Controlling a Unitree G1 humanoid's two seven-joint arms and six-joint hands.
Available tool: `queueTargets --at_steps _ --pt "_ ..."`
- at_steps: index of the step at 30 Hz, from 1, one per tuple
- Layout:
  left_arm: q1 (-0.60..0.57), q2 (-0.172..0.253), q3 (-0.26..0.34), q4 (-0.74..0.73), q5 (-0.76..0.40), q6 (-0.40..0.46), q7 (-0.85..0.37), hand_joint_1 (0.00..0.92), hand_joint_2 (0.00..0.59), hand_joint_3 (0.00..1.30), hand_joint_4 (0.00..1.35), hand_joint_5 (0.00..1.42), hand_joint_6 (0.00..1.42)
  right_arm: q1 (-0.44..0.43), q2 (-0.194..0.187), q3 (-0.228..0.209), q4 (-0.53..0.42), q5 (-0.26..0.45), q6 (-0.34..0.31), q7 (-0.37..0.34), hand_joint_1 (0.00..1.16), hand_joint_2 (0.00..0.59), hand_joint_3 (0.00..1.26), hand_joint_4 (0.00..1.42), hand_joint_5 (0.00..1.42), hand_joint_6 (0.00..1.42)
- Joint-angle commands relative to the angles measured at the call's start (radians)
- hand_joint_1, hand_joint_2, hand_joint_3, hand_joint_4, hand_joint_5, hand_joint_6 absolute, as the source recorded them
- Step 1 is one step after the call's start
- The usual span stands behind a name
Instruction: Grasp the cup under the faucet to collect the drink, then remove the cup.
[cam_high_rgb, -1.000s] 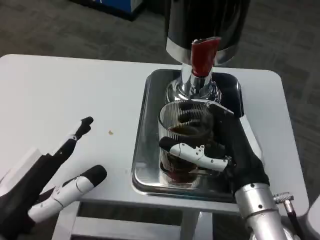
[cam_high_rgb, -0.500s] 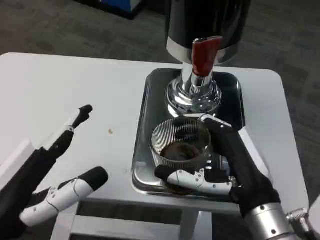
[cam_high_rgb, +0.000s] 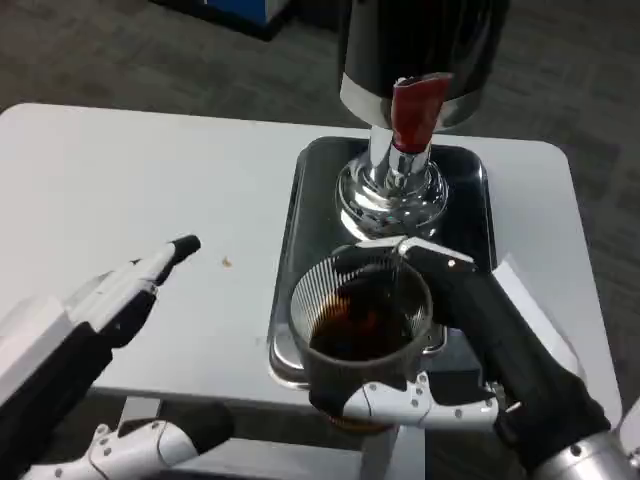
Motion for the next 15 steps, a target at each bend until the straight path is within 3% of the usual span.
queueTargets --at_steps 1,15 --pt "0.031 0.043 0.030 -0.064 -0.004 0.034 -0.067 0.000 0.058 0.00 0.00 0.00 0.00 0.033 -0.015 -0.002 -0.128 0.042 0.049 0.044 0.93 0.133 0.70 0.74 0.95 1.04" --pt "0.092 0.067 0.119 -0.212 -0.030 0.095 -0.184 0.000 0.067 0.00 0.00 0.00 0.00 0.053 -0.071 -0.049 -0.286 0.103 0.168 0.127 0.92 0.132 0.70 0.74 0.95 1.05"
